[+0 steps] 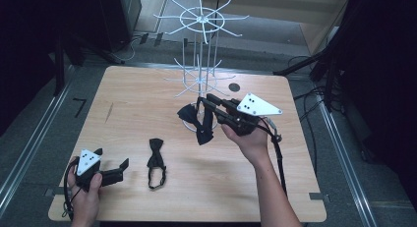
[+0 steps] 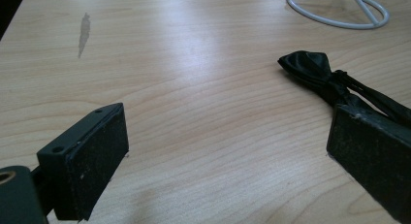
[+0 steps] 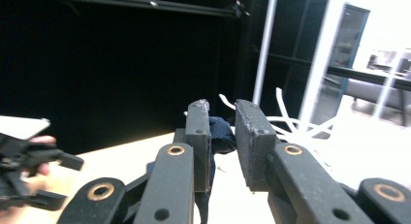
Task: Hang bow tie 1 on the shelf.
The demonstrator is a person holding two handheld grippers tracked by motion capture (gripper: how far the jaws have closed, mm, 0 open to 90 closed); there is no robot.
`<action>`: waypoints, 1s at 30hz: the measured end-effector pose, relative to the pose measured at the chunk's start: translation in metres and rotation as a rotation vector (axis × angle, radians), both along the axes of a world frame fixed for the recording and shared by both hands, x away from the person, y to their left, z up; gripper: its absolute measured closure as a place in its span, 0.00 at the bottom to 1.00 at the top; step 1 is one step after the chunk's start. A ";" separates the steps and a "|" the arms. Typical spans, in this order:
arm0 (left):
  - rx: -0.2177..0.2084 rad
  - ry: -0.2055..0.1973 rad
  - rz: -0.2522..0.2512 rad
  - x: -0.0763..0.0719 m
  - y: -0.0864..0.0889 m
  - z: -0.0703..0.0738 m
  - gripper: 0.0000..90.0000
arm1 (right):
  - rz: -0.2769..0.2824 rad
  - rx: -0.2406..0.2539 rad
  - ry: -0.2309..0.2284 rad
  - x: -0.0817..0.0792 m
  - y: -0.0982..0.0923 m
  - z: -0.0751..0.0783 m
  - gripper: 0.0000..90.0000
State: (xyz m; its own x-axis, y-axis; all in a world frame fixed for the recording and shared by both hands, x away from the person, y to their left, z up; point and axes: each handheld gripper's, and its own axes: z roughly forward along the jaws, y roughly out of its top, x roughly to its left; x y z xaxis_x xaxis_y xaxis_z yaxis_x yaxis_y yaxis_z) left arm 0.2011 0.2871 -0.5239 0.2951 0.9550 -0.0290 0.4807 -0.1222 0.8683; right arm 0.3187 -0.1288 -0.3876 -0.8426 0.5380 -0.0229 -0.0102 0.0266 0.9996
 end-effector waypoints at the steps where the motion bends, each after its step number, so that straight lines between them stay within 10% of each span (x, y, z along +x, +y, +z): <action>1: 0.002 0.002 -0.001 0.000 0.000 0.000 0.02 | -0.021 -0.005 0.007 0.005 -0.001 -0.002 0.87; 17: -0.001 0.006 -0.005 0.001 0.000 0.000 0.02 | -0.149 -0.031 -0.001 0.031 0.002 -0.015 0.83; 30: 0.006 0.005 0.001 0.001 -0.001 0.000 0.03 | -0.258 -0.030 0.027 0.006 -0.016 -0.030 0.72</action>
